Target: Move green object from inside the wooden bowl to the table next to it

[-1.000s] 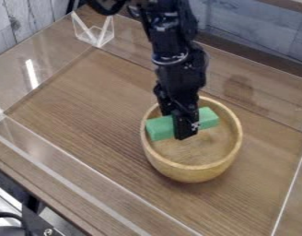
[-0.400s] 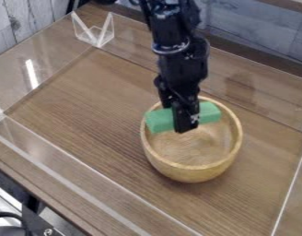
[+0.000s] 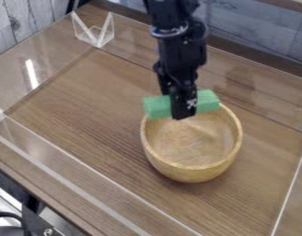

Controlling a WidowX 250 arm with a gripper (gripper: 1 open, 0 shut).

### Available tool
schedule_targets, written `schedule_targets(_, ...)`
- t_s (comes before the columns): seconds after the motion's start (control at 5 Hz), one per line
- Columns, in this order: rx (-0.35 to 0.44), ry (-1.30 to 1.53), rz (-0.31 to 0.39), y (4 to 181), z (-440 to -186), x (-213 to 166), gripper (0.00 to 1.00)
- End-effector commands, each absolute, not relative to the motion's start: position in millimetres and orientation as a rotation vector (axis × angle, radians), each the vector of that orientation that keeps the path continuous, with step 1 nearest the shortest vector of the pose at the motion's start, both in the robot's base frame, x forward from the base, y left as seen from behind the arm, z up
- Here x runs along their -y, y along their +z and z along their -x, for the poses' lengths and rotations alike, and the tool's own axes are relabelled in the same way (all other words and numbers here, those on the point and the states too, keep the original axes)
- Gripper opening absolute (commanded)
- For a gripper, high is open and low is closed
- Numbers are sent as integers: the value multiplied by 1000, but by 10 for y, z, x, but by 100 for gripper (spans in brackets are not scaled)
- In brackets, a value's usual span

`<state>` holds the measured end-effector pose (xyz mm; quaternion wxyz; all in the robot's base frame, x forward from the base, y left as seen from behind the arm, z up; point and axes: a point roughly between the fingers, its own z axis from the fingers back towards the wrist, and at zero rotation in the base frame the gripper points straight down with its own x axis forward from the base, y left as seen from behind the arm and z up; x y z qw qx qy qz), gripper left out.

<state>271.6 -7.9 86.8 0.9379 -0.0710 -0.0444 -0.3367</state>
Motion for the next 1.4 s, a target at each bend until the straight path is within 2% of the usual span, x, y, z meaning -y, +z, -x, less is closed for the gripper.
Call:
schedule_targets(0.0, 146, -710, 114, 1052, -2868, 10, 0)
schedule_targets(0.2, 150, -713, 105, 1128, -2937, -39, 0)
schedule_targets(0.4, 162, -699, 77, 1071, -2945, -101, 0)
schedule_targets(0.8, 192, -728, 24, 1137, -3184, -323, 0)
schedule_targets(1.0, 208, -755, 9, 1147, -3281, -403, 100)
schedule_targets(1.2, 217, -790, 3, 1103, -3362, -431, 100)
